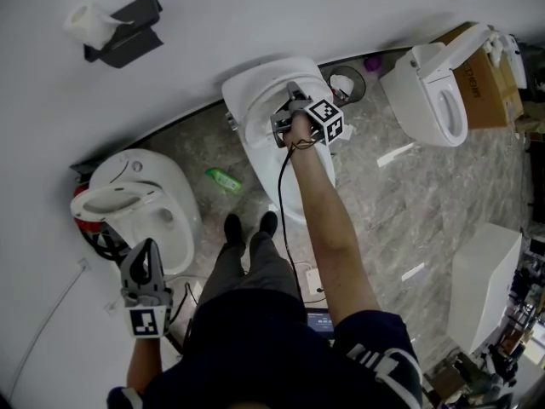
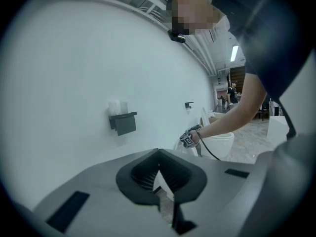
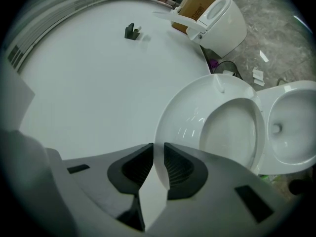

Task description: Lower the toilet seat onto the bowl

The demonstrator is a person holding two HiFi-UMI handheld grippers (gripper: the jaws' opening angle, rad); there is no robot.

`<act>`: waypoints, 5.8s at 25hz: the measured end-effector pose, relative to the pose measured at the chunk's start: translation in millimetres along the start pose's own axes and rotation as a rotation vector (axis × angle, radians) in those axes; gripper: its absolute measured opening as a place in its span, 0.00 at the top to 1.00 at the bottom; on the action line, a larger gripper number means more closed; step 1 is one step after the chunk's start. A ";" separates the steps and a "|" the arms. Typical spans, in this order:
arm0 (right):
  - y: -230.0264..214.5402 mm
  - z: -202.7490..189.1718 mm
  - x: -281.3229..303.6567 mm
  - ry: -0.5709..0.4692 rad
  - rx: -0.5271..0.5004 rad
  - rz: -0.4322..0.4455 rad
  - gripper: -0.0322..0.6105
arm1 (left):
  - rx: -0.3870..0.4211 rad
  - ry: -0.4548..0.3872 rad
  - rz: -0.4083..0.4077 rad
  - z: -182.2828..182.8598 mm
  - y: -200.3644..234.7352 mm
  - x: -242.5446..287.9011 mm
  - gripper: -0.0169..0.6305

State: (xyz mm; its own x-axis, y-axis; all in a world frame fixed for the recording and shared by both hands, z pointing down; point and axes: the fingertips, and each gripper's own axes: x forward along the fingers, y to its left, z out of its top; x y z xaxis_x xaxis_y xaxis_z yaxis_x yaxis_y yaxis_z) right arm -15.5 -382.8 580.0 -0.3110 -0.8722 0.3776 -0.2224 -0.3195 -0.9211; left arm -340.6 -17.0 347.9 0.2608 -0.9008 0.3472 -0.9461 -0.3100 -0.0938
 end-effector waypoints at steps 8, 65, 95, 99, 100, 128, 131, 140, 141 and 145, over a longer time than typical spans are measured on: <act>-3.2 0.7 -16.2 0.011 0.011 0.038 0.82 | 0.004 -0.010 -0.010 0.6 -1.5 1.8 0.94; -93.5 7.6 -230.0 0.025 0.025 0.204 0.87 | 0.104 -0.013 -0.220 -6.7 -76.1 -20.2 0.94; -203.2 5.6 -332.7 -0.033 0.036 0.198 0.89 | 0.177 0.030 -0.359 -28.1 -117.0 -6.4 0.94; -217.9 5.7 -341.9 -0.044 0.041 0.208 0.89 | 0.191 0.033 -0.375 -31.5 -122.4 -3.8 0.94; -221.1 5.7 -343.9 -0.047 0.045 0.210 0.89 | 0.194 0.032 -0.380 -32.0 -124.0 -3.0 0.94; -308.0 0.8 -384.0 -0.104 0.080 0.120 0.89 | 0.233 0.082 -0.440 -60.0 -148.6 4.6 0.94; -316.3 -0.8 -387.2 -0.108 0.081 0.117 0.89 | 0.233 0.084 -0.442 -63.5 -149.9 5.4 0.94; -348.7 -2.3 -395.8 -0.127 0.113 0.094 0.89 | 0.241 0.106 -0.451 -72.4 -155.8 10.8 0.94; -352.5 -2.2 -396.4 -0.129 0.118 0.089 0.89 | 0.243 0.107 -0.452 -73.1 -157.3 11.9 0.94; -365.7 -2.6 -400.1 -0.133 0.130 0.080 0.89 | 0.248 0.116 -0.455 -76.5 -162.2 13.3 0.94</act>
State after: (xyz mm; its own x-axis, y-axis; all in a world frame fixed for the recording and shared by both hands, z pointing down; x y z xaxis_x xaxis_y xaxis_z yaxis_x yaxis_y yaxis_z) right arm 187.9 83.9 766.1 -0.1960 -0.9351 0.2952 -0.0777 -0.2853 -0.9553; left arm -198.4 44.6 439.1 0.5984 -0.6230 0.5038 -0.6643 -0.7373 -0.1226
